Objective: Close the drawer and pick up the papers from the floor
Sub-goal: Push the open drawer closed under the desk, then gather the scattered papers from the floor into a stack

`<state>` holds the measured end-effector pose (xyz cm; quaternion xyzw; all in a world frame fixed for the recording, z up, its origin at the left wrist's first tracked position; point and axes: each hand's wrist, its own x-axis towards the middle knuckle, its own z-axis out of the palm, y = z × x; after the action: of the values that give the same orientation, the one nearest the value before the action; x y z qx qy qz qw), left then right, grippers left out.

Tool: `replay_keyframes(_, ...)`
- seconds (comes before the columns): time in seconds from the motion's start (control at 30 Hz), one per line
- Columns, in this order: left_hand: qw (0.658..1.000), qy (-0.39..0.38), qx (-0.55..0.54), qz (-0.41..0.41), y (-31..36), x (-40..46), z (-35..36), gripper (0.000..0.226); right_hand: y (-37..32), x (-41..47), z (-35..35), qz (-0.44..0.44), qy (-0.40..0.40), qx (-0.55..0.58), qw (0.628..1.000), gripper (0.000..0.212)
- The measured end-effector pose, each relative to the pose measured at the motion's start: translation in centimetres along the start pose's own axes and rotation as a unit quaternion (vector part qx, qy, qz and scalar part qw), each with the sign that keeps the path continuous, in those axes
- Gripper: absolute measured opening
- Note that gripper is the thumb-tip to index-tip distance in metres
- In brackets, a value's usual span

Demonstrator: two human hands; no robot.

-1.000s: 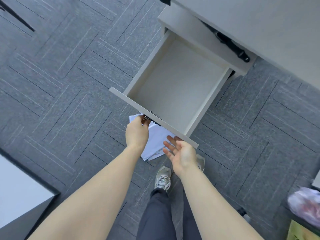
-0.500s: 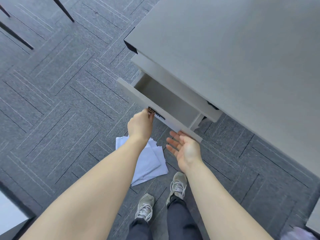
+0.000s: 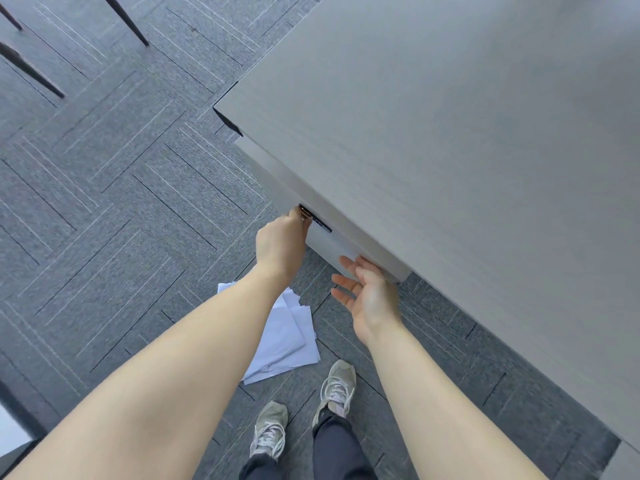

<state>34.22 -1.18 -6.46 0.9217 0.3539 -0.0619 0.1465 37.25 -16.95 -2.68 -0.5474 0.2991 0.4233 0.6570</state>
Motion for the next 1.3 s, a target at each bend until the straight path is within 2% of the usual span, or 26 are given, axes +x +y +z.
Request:
replay_keyframes(0.23, 0.998, -0.031, 0.041, 0.029, -0.5, 0.5, -0.3, 0.018, 0.4, 0.1, -0.6, -0.011, -0.017, -0.035, 0.999, 0.028)
replay_keyframes(0.3, 0.999, -0.034, -0.009, 0.001, -0.5, 0.4, -0.3, 0.020, 0.5, 0.2, -0.6, -0.012, -0.018, -0.028, 0.999, 0.030)
replay_keyframes(0.33, 0.997, -0.041, -0.069, -0.022, -0.5, 0.4, -0.2, 0.021, 0.6, 0.2, -0.5, -0.013, -0.018, -0.025, 0.999, 0.031)
replay_keyframes(0.43, 0.964, -0.091, -0.237, -0.080, -1.0, 0.5, -0.1, 0.025, 0.7, 0.2, -0.3, -0.023, -0.008, -0.024, 0.999, 0.030)
replay_keyframes(0.5, 0.947, -0.126, -0.285, -0.082, -1.3, 0.8, -0.4, 0.028, 1.0, 0.1, 0.1, -0.033, 0.005, -0.019, 0.999, 0.025)
replay_keyframes(0.6, 0.927, -0.180, -0.318, -0.087, -2.1, 0.7, -1.1, 0.051, 1.4, -0.3, 0.9, -0.053, 0.022, -0.029, 0.998, 0.018)
replay_keyframes(0.67, 0.924, -0.194, -0.317, -0.084, -3.6, -0.4, -1.6, 0.066, 1.9, -1.2, 1.6, -0.069, 0.032, -0.039, 0.996, 0.021)
replay_keyframes(0.77, 0.933, -0.179, -0.306, -0.069, -8.1, -3.6, -2.2, 0.059, 3.3, -2.7, 2.6, -0.096, 0.043, -0.036, 0.994, 0.034)
replay_keyframes(0.83, 0.928, -0.182, -0.316, -0.075, -12.2, -6.5, -1.9, 0.054, 5.1, -3.8, 3.3, -0.105, 0.044, -0.034, 0.993, 0.035)
replay_keyframes(0.9, 0.925, -0.201, -0.308, -0.091, -16.9, -9.3, -0.5, 0.048, 8.4, -4.4, 3.8, -0.092, 0.046, -0.054, 0.993, 0.030)
replay_keyframes(1.03, 0.908, -0.237, -0.294, -0.181, -26.6, -13.1, 6.4, 0.038, 18.4, -1.8, 3.3, -0.012, 0.063, -0.157, 0.985, 0.028)
replay_keyframes(1.1, 0.895, -0.246, -0.289, -0.236, -31.1, -13.8, 11.7, 0.043, 24.7, 1.7, 2.0, 0.043, 0.084, -0.199, 0.975, 0.025)
replay_keyframes(1.2, 0.875, -0.262, -0.288, -0.287, -36.1, -13.8, 20.4, 0.037, 34.4, 9.3, -1.2, 0.117, 0.115, -0.240, 0.957, 0.028)
replay_keyframes(1.3, 0.886, -0.269, -0.240, -0.292, -40.5, -12.3, 30.6, 0.049, 43.3, 17.2, -5.0, 0.206, 0.122, -0.267, 0.934, 0.039)
